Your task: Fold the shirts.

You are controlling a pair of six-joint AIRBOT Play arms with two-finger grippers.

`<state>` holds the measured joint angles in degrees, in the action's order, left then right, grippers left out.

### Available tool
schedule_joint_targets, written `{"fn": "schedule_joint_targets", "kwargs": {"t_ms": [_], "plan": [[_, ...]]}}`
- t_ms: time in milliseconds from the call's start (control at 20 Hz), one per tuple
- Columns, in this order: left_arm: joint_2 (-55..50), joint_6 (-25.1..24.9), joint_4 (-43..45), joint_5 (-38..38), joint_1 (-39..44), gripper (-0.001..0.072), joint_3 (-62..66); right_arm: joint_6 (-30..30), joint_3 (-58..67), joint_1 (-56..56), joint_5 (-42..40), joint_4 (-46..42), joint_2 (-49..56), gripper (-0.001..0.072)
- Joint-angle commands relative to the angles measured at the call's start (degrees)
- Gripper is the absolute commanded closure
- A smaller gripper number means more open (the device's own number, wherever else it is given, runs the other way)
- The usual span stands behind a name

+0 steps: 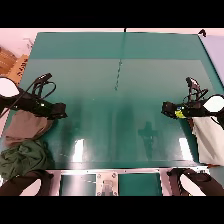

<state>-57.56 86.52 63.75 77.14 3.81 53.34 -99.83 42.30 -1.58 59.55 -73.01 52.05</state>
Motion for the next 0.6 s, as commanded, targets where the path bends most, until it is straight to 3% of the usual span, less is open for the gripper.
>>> {"fn": "schedule_joint_targets", "kwargs": {"t_ms": [0, 150, 300, 350, 400, 450, 550], "plan": [[0.04, -0.02, 0.15, -0.22, 0.02, 0.0681, -0.02, 0.00, -0.02, 0.07, 0.00, 0.00, 0.02, 0.0690], [0.04, -0.02, 2.08, -0.92, 0.02, 0.0681, -0.02, 0.00, -0.02, 0.07, 0.00, 0.02, 0.02, 0.0690], [0.04, 0.48, 12.63, -3.08, 0.00, 0.0679, -0.02, 0.00, -0.02, 0.07, 0.02, 0.02, 0.02, 0.0690], [0.04, 1.75, 18.40, -3.45, 0.00, 0.0583, -0.02, 0.00, -0.02, 0.07, 0.00, 0.00, 0.02, 0.0690], [0.04, 3.37, 24.57, -3.91, 0.00, 0.0221, -0.02, 0.00, -0.02, 0.07, 0.00, 0.00, 0.02, 0.0690], [0.04, 7.06, 32.17, -4.57, 0.00, -0.0013, -0.02, 0.00, -0.02, 0.07, 0.00, 0.00, 0.02, 0.0690], [0.04, 8.17, 42.69, -6.27, -0.79, 0.0000, -0.83, 0.00, -0.02, 0.07, 0.00, 0.00, 0.02, 0.0691]]}}
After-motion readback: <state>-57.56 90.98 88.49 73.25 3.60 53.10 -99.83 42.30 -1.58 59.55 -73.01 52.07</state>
